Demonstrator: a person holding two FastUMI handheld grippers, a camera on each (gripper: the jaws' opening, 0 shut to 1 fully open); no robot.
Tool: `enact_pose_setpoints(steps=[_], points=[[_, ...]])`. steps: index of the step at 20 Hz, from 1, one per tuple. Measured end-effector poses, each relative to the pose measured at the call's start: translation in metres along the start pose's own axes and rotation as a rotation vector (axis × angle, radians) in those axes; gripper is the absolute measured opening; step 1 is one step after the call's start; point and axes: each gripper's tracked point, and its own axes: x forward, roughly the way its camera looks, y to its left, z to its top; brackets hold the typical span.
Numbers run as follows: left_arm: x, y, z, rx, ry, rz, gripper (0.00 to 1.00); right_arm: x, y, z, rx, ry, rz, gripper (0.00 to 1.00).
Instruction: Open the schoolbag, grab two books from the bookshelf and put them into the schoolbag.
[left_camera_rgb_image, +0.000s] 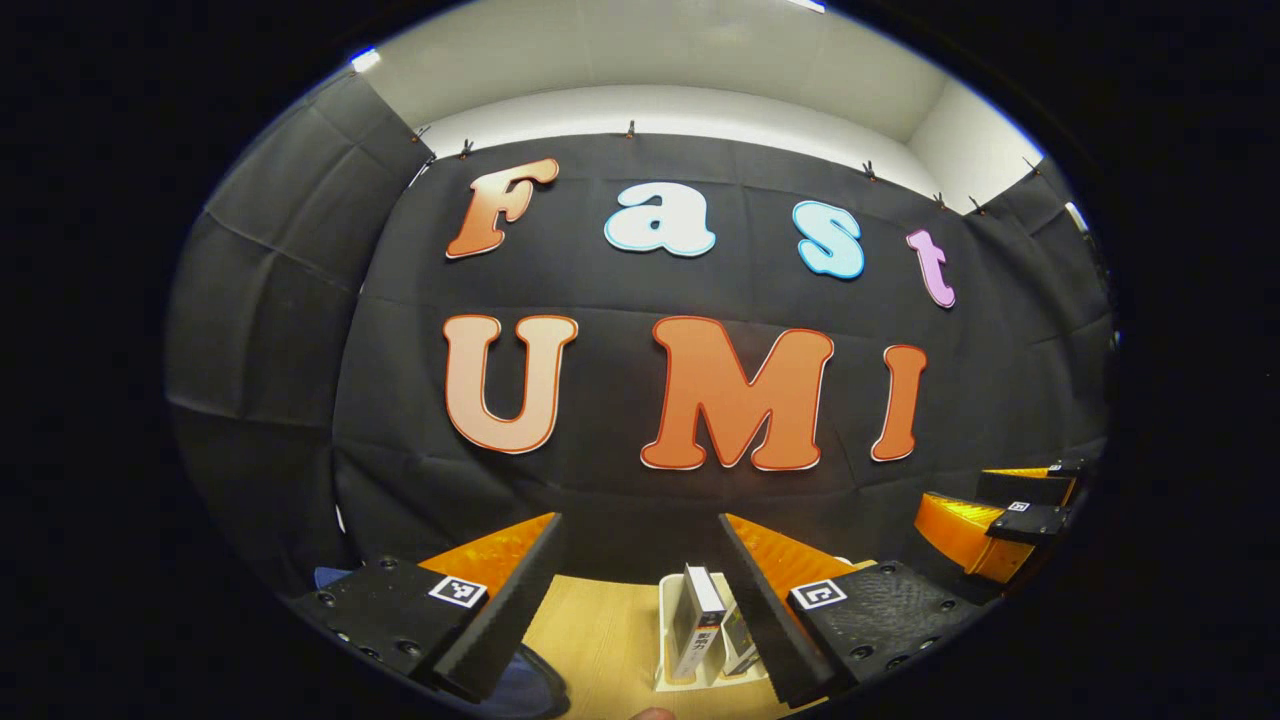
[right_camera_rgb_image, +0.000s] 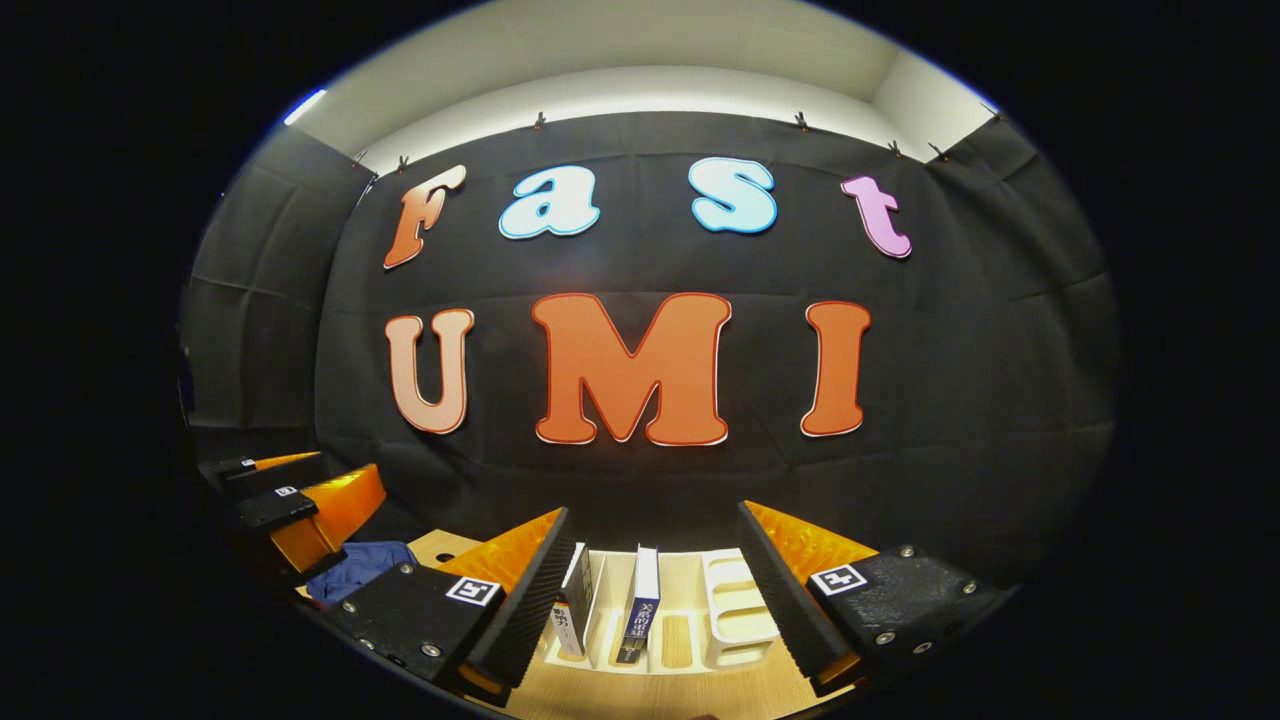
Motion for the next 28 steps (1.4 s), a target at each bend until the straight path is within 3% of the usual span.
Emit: enact_pose_setpoints(steps=[21, 28], points=[[0.001, 0.013, -0.015, 0.010, 0.031, 0.012, 0.94, 0.003, 0.007, -0.018, 0.022, 0.035, 0.002, 0.96], [-0.003, 0.042, -0.059, 0.037, 0.163, -0.006, 0.94, 0.005, 0.017, -0.036, 0.014, 0.072, 0.027, 0.97]])
